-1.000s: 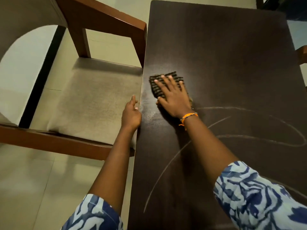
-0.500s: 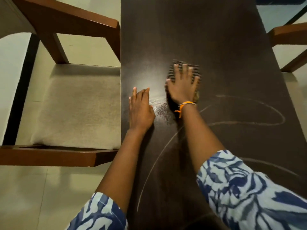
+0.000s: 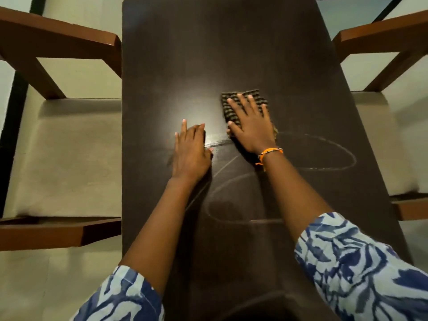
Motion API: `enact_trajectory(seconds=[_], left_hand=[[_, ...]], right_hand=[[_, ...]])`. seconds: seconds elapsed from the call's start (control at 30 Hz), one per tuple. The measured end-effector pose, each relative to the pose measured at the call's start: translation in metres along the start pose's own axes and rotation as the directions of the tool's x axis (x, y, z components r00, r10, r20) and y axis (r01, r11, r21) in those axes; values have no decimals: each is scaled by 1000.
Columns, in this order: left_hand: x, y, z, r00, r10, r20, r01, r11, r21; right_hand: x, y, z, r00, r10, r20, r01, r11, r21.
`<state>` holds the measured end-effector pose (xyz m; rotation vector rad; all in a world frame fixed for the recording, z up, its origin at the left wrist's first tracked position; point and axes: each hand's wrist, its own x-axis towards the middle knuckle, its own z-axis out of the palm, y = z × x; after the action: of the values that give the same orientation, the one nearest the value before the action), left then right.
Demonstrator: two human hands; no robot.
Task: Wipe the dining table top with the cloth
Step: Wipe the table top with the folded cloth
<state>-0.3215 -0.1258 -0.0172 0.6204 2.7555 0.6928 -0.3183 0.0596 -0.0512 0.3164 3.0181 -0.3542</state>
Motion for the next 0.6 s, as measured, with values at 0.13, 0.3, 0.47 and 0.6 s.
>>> enact_trajectory(seconds=[0.13,0.3,0.47,0.6], left_hand=[[9,34,23,993,112,45,-113,993,23],[20,55,42,984,154,94,-161,985,69],[24,76,57,981,151,121,-166,978,125],[21,82,59,988,145,62,-151,982,115]], right_hand=[[-18,79,-18,991,134,-19,-134,991,9],[-41,153,-35,942,332,-52,-328,942,67],[-31,139,-31,851,522,-61,-510,848,141],[-11,79,-17,900,429,-76,-419,901,111]])
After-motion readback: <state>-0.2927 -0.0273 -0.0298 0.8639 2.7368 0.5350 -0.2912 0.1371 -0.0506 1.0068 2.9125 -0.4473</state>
